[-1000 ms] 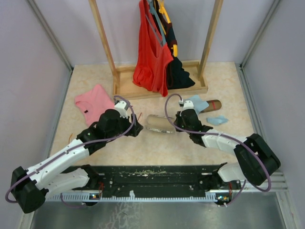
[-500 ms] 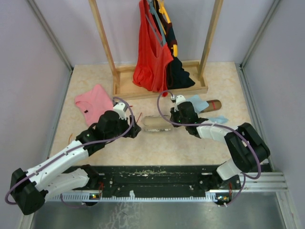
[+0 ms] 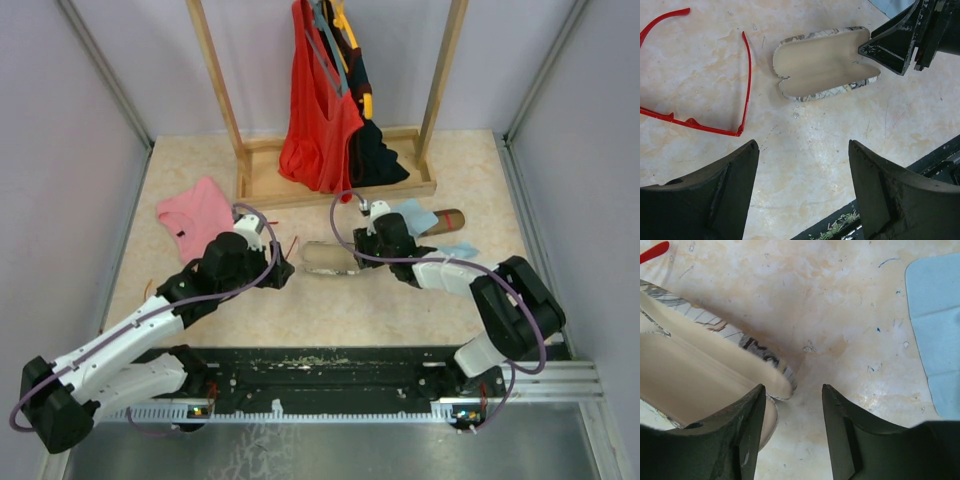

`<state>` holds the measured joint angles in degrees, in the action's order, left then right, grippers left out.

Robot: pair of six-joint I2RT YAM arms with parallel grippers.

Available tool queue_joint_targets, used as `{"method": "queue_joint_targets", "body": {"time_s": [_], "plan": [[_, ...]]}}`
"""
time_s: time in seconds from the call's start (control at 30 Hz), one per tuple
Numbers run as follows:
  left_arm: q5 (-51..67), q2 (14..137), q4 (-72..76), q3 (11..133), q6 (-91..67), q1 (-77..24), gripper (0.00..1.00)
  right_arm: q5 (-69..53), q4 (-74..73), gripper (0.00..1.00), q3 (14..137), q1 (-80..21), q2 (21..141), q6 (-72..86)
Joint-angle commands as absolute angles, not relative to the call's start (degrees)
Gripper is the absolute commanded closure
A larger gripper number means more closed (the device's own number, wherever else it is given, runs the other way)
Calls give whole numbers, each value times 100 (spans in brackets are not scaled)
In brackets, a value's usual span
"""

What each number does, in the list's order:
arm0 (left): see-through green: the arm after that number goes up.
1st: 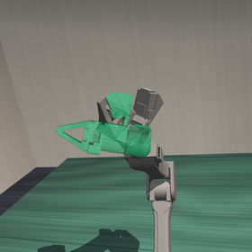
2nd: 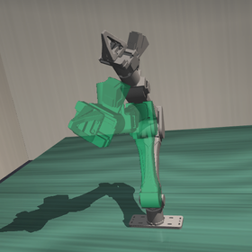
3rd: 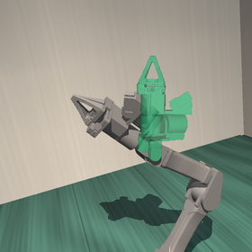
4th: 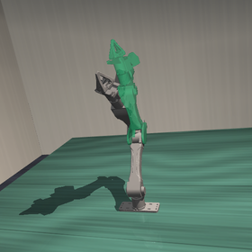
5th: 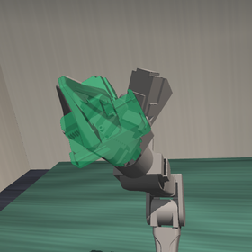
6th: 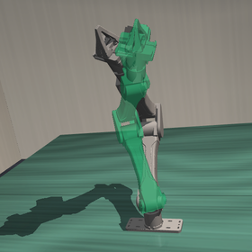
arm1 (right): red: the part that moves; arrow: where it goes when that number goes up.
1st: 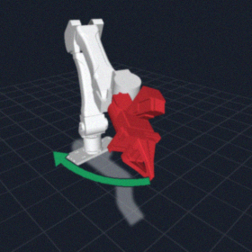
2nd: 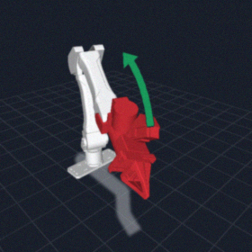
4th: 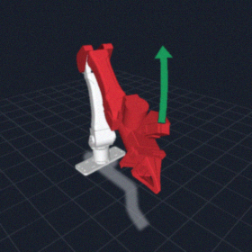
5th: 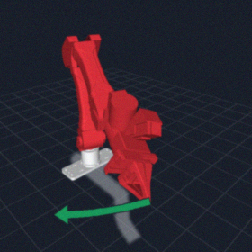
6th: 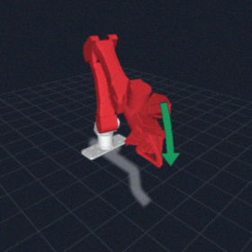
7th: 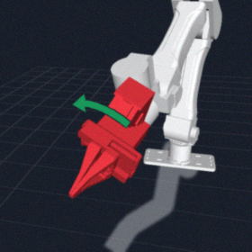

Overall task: Organize the sunglasses
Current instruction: Adjust the sunglasses case at the center of the board.

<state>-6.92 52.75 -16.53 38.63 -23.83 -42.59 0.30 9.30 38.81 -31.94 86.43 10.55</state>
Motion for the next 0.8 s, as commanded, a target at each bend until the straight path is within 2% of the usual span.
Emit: {"method": "queue_joint_targets", "body": {"time_s": [0.0,0.13,0.33,0.57,0.67,0.77], "plan": [[-878,5113,-1788,3844,-2475,-4172,21,187,883,48,4069,-3138,8219,1073],[-1027,5126,-1932,3905,-2596,-4132,20,211,817,40,3878,-3138,7582,1205],[-1187,5095,-2151,3999,-2713,-4057,16,704,296,36,3626,-3138,6481,1833],[-1412,5181,-2521,4258,-2757,-4043,8,1731,-1212,28,3517,-3140,5437,3166],[-1409,5272,-2567,4324,-2851,-4043,1,1948,-1494,25,3338,-3132,5052,3377],[-1544,5413,-2752,4462,-3113,-4037,0,2181,-1741,25,3285,-3088,4948,3519]]}}
